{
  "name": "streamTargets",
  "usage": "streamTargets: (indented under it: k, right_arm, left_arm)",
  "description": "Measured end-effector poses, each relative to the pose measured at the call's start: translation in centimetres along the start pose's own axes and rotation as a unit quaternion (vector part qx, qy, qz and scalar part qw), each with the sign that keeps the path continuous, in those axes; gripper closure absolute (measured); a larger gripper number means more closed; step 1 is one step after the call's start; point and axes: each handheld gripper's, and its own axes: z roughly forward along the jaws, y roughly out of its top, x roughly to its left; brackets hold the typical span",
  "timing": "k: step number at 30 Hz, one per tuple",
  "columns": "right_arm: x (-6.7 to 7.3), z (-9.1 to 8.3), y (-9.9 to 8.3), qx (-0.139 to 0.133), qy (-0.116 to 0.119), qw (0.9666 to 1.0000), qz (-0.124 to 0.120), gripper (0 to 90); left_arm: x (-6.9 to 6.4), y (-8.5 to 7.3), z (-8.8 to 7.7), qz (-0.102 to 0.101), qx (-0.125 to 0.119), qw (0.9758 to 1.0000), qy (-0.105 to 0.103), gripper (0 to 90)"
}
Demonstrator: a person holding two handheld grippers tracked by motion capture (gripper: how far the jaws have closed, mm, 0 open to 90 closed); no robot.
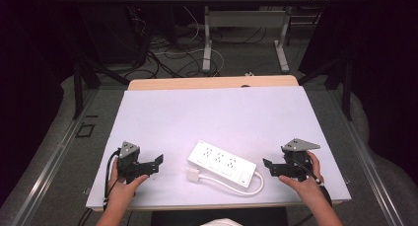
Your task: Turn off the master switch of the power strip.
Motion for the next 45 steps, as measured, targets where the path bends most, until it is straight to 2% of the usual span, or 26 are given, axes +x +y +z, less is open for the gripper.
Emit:
streamTargets:
  k: [5,13,19,23,25,26,27,29,32,35,36,44,45]
  right_arm:
    - [0.4,-0.1,0.1,-0.005,-0.001,1.0,-0.002,18.5]
    - [1.2,0.0,0.3,0.002,0.009,0.9999,-0.003,20.3]
    - [1.8,0.0,0.4,-0.004,0.017,0.9998,-0.005,27.7]
    - [2.1,0.0,0.5,-0.003,0.022,0.9998,-0.004,29.7]
    - [2.3,-0.1,0.6,0.002,0.023,0.9997,-0.008,34.2]
    - [2.4,0.0,0.6,-0.002,0.025,0.9997,-0.006,34.2]
    - [2.5,0.0,0.6,-0.002,0.027,0.9996,-0.003,38.8]
    - [2.7,0.0,0.6,0.002,0.033,0.9995,0.0,41.9]
    - [2.8,0.0,0.6,0.003,0.03,0.9995,-0.003,45.2]
    - [3.0,0.2,0.5,0.011,0.036,0.9993,-0.001,52.8]
    - [3.1,0.3,0.5,0.013,0.038,0.9992,-0.002,54.6]
    - [3.8,1.1,0.3,0.043,0.071,0.9965,-0.002,73.5]
    - [3.8,1.1,0.3,0.043,0.071,0.9965,-0.002,73.5]
  left_arm:
    - [0.0,0.0,0.0,0.002,0.0,1.0,0.002,2.9]
    - [0.0,0.0,0.0,0.001,-0.001,0.9999,0.012,3.2]
    - [0.0,0.0,0.0,0.004,0.006,0.9997,0.025,3.6]
    - [0.0,0.0,0.0,0.007,0.008,0.9992,0.039,3.6]
    - [-0.1,0.0,0.0,0.006,0.007,0.999,0.043,3.6]
    - [-0.1,0.0,0.0,0.007,0.008,0.9989,0.046,3.8]
    - [0.0,0.0,0.0,0.005,0.008,0.9987,0.05,4.0]
    - [0.0,0.0,0.0,0.004,0.005,0.9987,0.051,4.2]
    - [0.1,0.0,0.0,0.001,0.007,0.9985,0.055,4.5]
    - [0.3,0.1,-0.1,0.004,0.013,0.9981,0.061,6.0]
    - [0.3,0.1,-0.1,0.0,0.007,0.9978,0.066,6.4]
    - [0.4,0.0,-0.1,0.001,0.011,0.9973,0.072,6.5]
    - [0.5,0.0,-0.1,0.002,0.012,0.9973,0.072,6.5]
